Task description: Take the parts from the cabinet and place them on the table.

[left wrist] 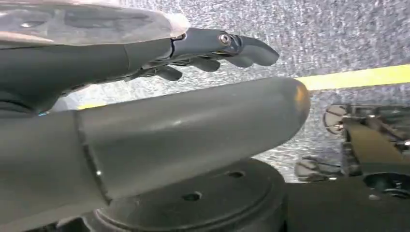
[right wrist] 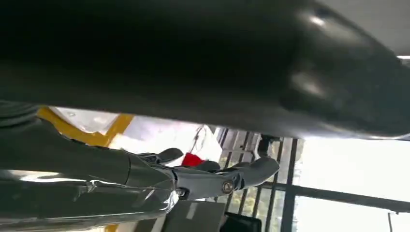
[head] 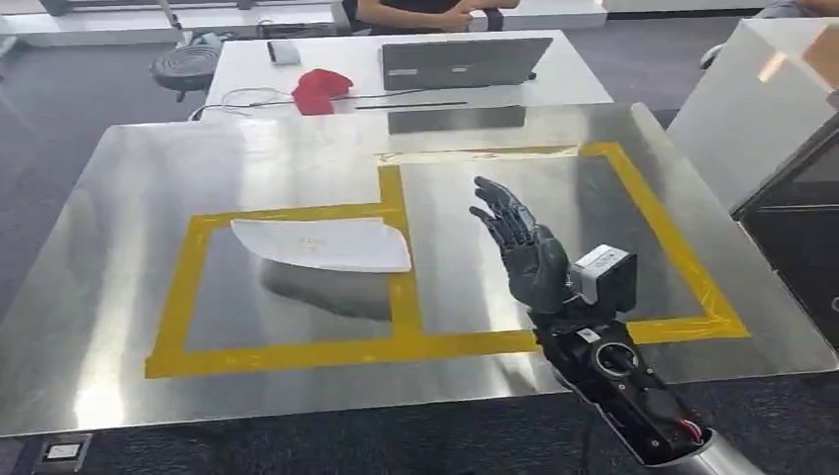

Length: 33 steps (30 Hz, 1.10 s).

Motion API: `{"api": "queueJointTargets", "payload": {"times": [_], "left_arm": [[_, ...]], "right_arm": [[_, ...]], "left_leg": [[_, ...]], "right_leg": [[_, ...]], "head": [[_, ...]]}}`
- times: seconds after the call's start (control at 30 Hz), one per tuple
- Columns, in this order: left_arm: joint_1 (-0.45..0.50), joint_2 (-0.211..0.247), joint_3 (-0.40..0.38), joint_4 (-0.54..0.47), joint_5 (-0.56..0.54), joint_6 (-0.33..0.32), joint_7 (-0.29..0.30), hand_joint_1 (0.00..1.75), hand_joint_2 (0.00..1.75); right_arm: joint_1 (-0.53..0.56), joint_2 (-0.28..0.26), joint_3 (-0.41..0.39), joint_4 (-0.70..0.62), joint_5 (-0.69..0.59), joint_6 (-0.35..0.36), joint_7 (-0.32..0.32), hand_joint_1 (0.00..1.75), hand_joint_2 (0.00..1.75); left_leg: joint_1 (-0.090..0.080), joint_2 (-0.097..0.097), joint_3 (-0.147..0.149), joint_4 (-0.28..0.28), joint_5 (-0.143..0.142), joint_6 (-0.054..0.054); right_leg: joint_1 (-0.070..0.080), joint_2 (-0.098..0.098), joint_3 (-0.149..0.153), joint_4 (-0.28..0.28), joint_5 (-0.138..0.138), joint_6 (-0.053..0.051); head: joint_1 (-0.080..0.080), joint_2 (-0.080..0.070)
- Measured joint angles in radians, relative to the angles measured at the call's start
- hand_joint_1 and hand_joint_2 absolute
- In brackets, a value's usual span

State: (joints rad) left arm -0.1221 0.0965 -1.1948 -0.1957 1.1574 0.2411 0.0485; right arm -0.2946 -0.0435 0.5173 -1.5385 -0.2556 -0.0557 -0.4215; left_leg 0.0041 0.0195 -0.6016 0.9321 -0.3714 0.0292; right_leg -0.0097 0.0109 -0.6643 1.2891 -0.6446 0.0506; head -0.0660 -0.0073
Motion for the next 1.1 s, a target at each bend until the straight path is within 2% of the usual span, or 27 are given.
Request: {"api": "queueJointTargets", "payload": {"times": [0.03, 0.07, 0.1, 0.13, 0.17, 0.2, 0.27, 0.33, 0.37, 0.4, 0.43, 0.47, 0.5, 0.53, 0.57, 0.63, 0.67, 0.7, 0.73, 0.83, 0.87, 0.9, 0.93, 1.0, 1.03, 1.07, 1.1], "left_arm": [[0.0, -0.001, 0.0, 0.0, 0.0, 0.0, 0.0, 0.0, 0.0], [0.0, -0.002, 0.0, 0.0, 0.0, 0.0, 0.0, 0.0, 0.0], [0.0, -0.003, 0.0, 0.0, -0.001, 0.0, 0.0, 0.0, 0.0], [-0.001, -0.004, 0.0, 0.0, -0.001, 0.0, 0.001, 0.0, 0.0], [-0.001, -0.005, 0.0, 0.0, -0.002, 0.0, 0.002, 0.0, 0.0], [0.0, -0.006, 0.0, 0.0, -0.002, 0.0, 0.002, 0.0, 0.0], [0.0, -0.007, 0.0, 0.0, -0.002, 0.0, 0.002, 0.0, 0.0], [0.0, -0.008, 0.0, 0.0, -0.002, 0.0, 0.002, 0.0, 0.0], [0.0, -0.008, 0.0, 0.0, -0.002, 0.0, 0.002, 0.0, 0.0], [0.001, -0.008, 0.0, 0.0, -0.002, 0.0, 0.003, 0.0, 0.0], [0.003, -0.008, 0.0, 0.0, 0.0, 0.0, 0.004, 0.0, 0.0], [0.003, -0.008, 0.0, 0.0, 0.0, 0.0, 0.005, 0.0, 0.0], [0.003, -0.009, 0.0, 0.0, 0.002, 0.0, 0.006, 0.0, 0.0], [0.003, -0.009, 0.0, 0.0, 0.002, 0.0, 0.005, 0.0, 0.0], [0.003, -0.009, 0.0, 0.0, 0.003, 0.0, 0.003, 0.0, 0.0], [0.003, -0.009, 0.0, 0.0, 0.005, 0.002, 0.001, 0.0, 0.0], [0.003, -0.008, 0.0, 0.0, 0.005, 0.004, 0.0, 0.0, 0.0], [0.002, -0.005, 0.0, 0.0, 0.005, 0.007, 0.0, 0.0, 0.0], [0.002, -0.004, 0.0, 0.0, 0.005, 0.008, 0.0, 0.0, 0.0], [-0.001, -0.005, 0.001, 0.0, 0.009, 0.007, -0.003, 0.0, 0.0], [-0.001, -0.009, 0.001, 0.0, 0.011, 0.007, -0.003, 0.0, 0.0], [0.0, -0.008, 0.001, 0.0, 0.013, 0.007, -0.005, 0.0, 0.0], [0.001, -0.007, 0.001, 0.0, 0.013, 0.007, -0.006, 0.0, 0.0], [0.004, -0.007, 0.001, 0.0, 0.009, 0.005, -0.009, 0.0, 0.0], [0.005, -0.007, 0.001, 0.0, 0.006, 0.002, -0.009, 0.0, 0.0], [0.006, -0.007, 0.001, 0.0, 0.005, -0.001, -0.009, 0.0, 0.0], [0.006, -0.007, 0.001, 0.0, 0.002, -0.002, -0.009, 0.0, 0.0]], "right_arm": [[0.0, -0.002, 0.0, 0.0, 0.0, 0.0, 0.0, 0.0, 0.0], [0.0, -0.003, 0.0, 0.0, 0.0, 0.0, 0.0, 0.0, 0.0], [0.0, -0.004, -0.002, -0.002, 0.0, 0.0, 0.0, 0.0, 0.0], [-0.002, -0.004, -0.002, -0.003, 0.0, 0.0, 0.0, 0.0, 0.0], [-0.004, -0.004, -0.003, -0.005, 0.0, 0.0, 0.0, 0.0, 0.0], [-0.001, -0.004, -0.004, -0.009, 0.0, 0.0, 0.0, 0.0, 0.0], [-0.006, -0.004, -0.009, -0.013, 0.0, 0.0, 0.0, 0.0, 0.0], [-0.004, -0.004, -0.01, -0.016, 0.0, 0.0, 0.001, 0.0, 0.0], [-0.005, -0.004, -0.011, -0.017, 0.0, 0.0, 0.0, 0.0, 0.0], [-0.005, -0.004, -0.011, -0.019, 0.0, 0.0, 0.001, 0.0, 0.0], [-0.005, -0.004, -0.011, -0.019, 0.0, 0.001, 0.002, 0.0, 0.0], [-0.004, -0.004, -0.011, -0.019, 0.0, 0.002, 0.002, 0.0, 0.0], [-0.004, -0.004, -0.013, -0.019, 0.0, 0.002, 0.003, 0.0, 0.0], [-0.002, -0.004, -0.015, -0.02, 0.0, 0.001, 0.003, 0.0, 0.0], [0.0, -0.005, -0.015, -0.021, 0.0, 0.0, 0.003, 0.0, 0.0], [0.002, -0.005, -0.018, -0.025, 0.0, -0.004, 0.003, 0.0, 0.0], [0.003, -0.005, -0.021, -0.029, 0.0, -0.006, 0.003, 0.0, 0.0], [0.003, -0.005, -0.024, -0.034, 0.0, -0.006, 0.002, 0.0, 0.0], [0.001, -0.006, -0.026, -0.036, 0.0, -0.006, 0.002, 0.0, 0.0], [0.005, -0.007, -0.031, -0.038, -0.004, -0.008, 0.002, 0.0, 0.0], [0.006, -0.011, -0.036, -0.042, -0.007, -0.009, 0.002, 0.0, 0.0], [0.006, -0.013, -0.041, -0.047, -0.01, -0.01, 0.001, 0.0, 0.0], [0.005, -0.016, -0.043, -0.048, -0.014, -0.012, 0.001, 0.0, 0.0], [0.011, -0.025, -0.052, -0.052, -0.021, -0.022, 0.0, 0.0, 0.0], [0.017, -0.028, -0.056, -0.054, -0.024, -0.028, 0.001, 0.0, 0.0], [0.022, -0.033, -0.061, -0.057, -0.025, -0.031, 0.001, 0.0, 0.0], [0.027, -0.038, -0.065, -0.062, -0.026, -0.033, 0.002, 0.0, 0.0]], "left_leg": [[0.0, 0.007, -0.012, 0.001, 0.009, -0.001], [0.0, 0.012, -0.02, 0.003, 0.014, -0.003], [0.0, 0.016, -0.027, 0.005, 0.019, -0.005], [0.0, 0.02, -0.036, 0.009, 0.026, -0.009], [-0.001, 0.022, -0.04, 0.014, 0.032, -0.015], [-0.001, 0.025, -0.038, 0.011, 0.041, -0.021], [0.003, 0.031, -0.034, 0.011, 0.051, -0.031], [-0.001, 0.039, -0.034, -0.003, 0.065, -0.048], [0.004, 0.021, -0.046, 0.018, 0.03, -0.055], [0.004, 0.005, -0.063, 0.064, -0.033, -0.06], [0.005, -0.005, -0.089, 0.15, -0.11, -0.065], [0.005, -0.008, -0.11, 0.235, -0.166, -0.068], [0.005, -0.009, -0.125, 0.304, -0.193, -0.069], [0.005, -0.01, -0.124, 0.353, -0.189, -0.068], [0.005, -0.011, -0.109, 0.349, -0.166, -0.066], [0.004, -0.017, 0.007, 0.201, -0.096, -0.054], [0.003, -0.034, 0.092, 0.071, -0.08, -0.044], [0.002, -0.06, 0.133, -0.004, -0.106, -0.034], [0.0, -0.064, 0.147, -0.021, -0.102, -0.034], [-0.008, -0.05, 0.141, -0.023, -0.1, -0.02], [0.008, -0.039, 0.141, -0.035, -0.091, -0.011], [0.005, -0.031, 0.138, -0.037, -0.086, -0.006], [0.005, -0.024, 0.133, -0.036, -0.084, 0.001], [0.002, -0.007, 0.122, -0.033, -0.079, 0.002], [0.001, 0.0, 0.117, -0.03, -0.077, 0.001], [0.002, 0.007, 0.113, -0.027, -0.077, 0.0], [0.002, 0.012, 0.111, -0.023, -0.077, 0.0]], "right_leg": [[0.0, -0.001, 0.024, -0.019, 0.018, 0.001], [0.0, -0.002, 0.063, -0.076, 0.05, 0.001], [0.0, -0.007, 0.119, -0.161, 0.087, 0.0], [0.0, -0.024, 0.2, -0.286, 0.125, -0.003], [0.002, -0.048, 0.245, -0.372, 0.102, -0.008], [0.012, -0.042, 0.242, -0.359, 0.127, -0.017], [0.013, -0.034, 0.221, -0.359, 0.129, -0.029], [0.008, -0.025, 0.211, -0.367, 0.149, -0.049], [0.005, -0.024, 0.2, -0.367, 0.161, -0.054], [0.003, -0.018, 0.186, -0.367, 0.171, -0.058], [0.003, -0.012, 0.17, -0.367, 0.184, -0.06], [0.004, -0.005, 0.156, -0.366, 0.195, -0.061], [0.004, 0.003, 0.143, -0.366, 0.202, -0.061], [0.004, 0.012, 0.129, -0.365, 0.213, -0.059], [0.004, 0.017, 0.125, -0.364, 0.221, -0.058], [0.004, 0.036, 0.108, -0.363, 0.237, -0.052], [0.004, 0.042, 0.108, -0.362, 0.242, -0.048], [0.002, 0.043, 0.103, -0.363, 0.245, -0.045], [0.003, 0.048, 0.101, -0.363, 0.253, -0.038], [0.001, 0.064, 0.098, -0.368, 0.267, -0.02], [0.004, 0.062, 0.091, -0.362, 0.264, -0.018], [0.008, 0.033, 0.075, -0.328, 0.233, -0.015], [0.004, 0.015, 0.044, -0.259, 0.187, -0.012], [0.001, 0.002, -0.033, -0.071, 0.099, -0.004], [0.0, 0.001, -0.052, -0.014, 0.082, -0.001], [0.0, -0.001, -0.044, -0.017, 0.091, 0.001], [-0.001, -0.004, -0.013, -0.063, 0.119, 0.0]], "head": [[0.0, 0.0], [0.0, 0.0], [0.0, 0.0], [0.0, 0.0], [0.0, 0.0], [-0.001, 0.0], [0.0, 0.0], [0.0, 0.0], [0.0, 0.0], [-0.001, 0.0], [-0.002, 0.0], [-0.002, 0.0], [-0.001, 0.0], [-0.002, 0.0], [-0.002, 0.0], [-0.002, 0.0], [-0.002, 0.0], [-0.002, 0.0], [-0.001, 0.0], [-0.002, 0.0], [-0.001, 0.0], [0.001, 0.0], [0.004, 0.0], [0.005, 0.0], [0.005, 0.0], [0.005, 0.0], [0.005, 0.0]]}}
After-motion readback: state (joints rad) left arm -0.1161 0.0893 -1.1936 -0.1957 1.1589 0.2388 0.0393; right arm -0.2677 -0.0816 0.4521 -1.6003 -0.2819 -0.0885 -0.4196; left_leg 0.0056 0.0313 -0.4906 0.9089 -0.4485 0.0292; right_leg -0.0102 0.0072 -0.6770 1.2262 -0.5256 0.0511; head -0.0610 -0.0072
